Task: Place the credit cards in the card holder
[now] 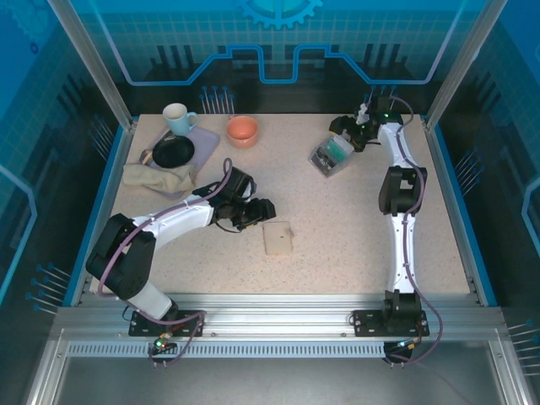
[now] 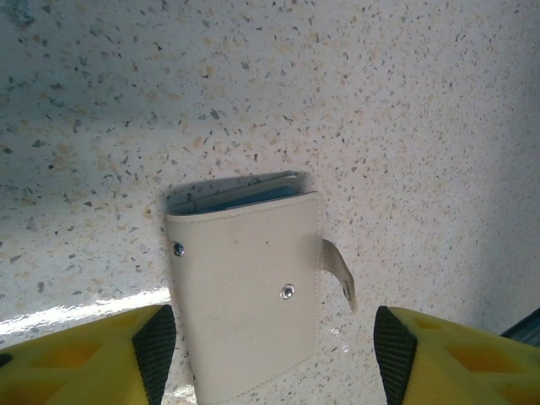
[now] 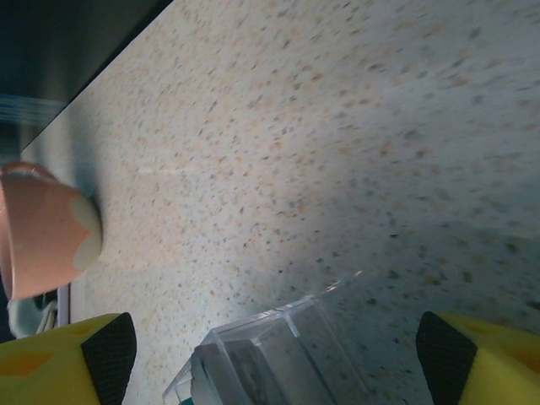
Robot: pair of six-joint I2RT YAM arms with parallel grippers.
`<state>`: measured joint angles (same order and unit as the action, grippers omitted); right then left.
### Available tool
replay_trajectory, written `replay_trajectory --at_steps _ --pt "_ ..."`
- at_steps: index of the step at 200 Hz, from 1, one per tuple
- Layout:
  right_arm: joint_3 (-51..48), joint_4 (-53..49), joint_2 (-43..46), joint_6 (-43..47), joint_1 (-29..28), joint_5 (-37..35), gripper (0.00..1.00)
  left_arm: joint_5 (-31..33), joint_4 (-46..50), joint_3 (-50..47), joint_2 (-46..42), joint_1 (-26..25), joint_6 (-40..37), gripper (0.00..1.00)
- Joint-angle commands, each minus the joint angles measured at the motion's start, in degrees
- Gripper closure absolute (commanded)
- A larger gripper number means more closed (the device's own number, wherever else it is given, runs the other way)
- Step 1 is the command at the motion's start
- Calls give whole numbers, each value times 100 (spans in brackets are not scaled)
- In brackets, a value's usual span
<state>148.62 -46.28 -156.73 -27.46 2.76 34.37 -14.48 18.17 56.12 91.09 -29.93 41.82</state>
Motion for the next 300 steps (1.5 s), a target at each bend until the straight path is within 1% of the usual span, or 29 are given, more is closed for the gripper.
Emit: replay_trajectory --at_steps 1,14,27,63,93,108,127,137,146,161,170,189,198,219,235,254,281,300 --pt "230 -392 -69 606 -61 904 12 101 213 171 58 14 -106 33" --pt "174 -658 -29 962 -141 1102 14 111 201 163 75 31 -96 33" --pt "-93 -858 129 1386 -244 1312 15 112 173 154 84 28 -87 33" --pt "-1554 -779 980 2340 -589 1496 19 137 124 72 17 54 -60 33" --pt "-2594 -475 1529 2575 -864 1502 21 190 81 -91 -106 108 16 33" --pt "-2921 -392 1708 2644 -1009 1473 24 132 -7 -161 -132 252 82 33" --pt "-3290 -343 1902 2759 -1230 1482 24 -58 -68 -130 -70 522 170 33" --pt "-3499 -297 2006 2812 -1360 1441 24 -116 -60 -89 19 680 248 30" --pt "-3681 -245 2099 2840 -1465 1410 23 -239 -123 -30 154 840 319 31" --pt "-3896 -166 2213 2851 -1619 1346 23 -534 -339 150 502 1097 402 34" --pt "-3970 -120 2258 2792 -1684 1272 22 -604 -280 434 780 1221 447 36" --pt "-4162 219 2314 2475 -1726 1221 21 -618 211 1333 1464 1288 353 49" --pt "-4239 398 2512 2311 -1719 1183 21 -634 439 1751 1807 1291 319 54" --pt "-4266 702 2627 1885 -1725 903 19 -761 620 2466 2425 1288 348 61" --pt "-4254 895 2656 1502 -1710 548 18 -648 891 2908 2774 1288 361 64" --pt "-4245 1139 2615 1075 -1701 417 17 -677 886 3071 3001 1288 463 67" --pt "-4137 1266 2489 871 -1805 531 17 -985 695 3072 3166 1212 580 73" --pt "-4098 1326 2388 717 -1849 705 18 -1123 622 2995 3183 1093 600 75"
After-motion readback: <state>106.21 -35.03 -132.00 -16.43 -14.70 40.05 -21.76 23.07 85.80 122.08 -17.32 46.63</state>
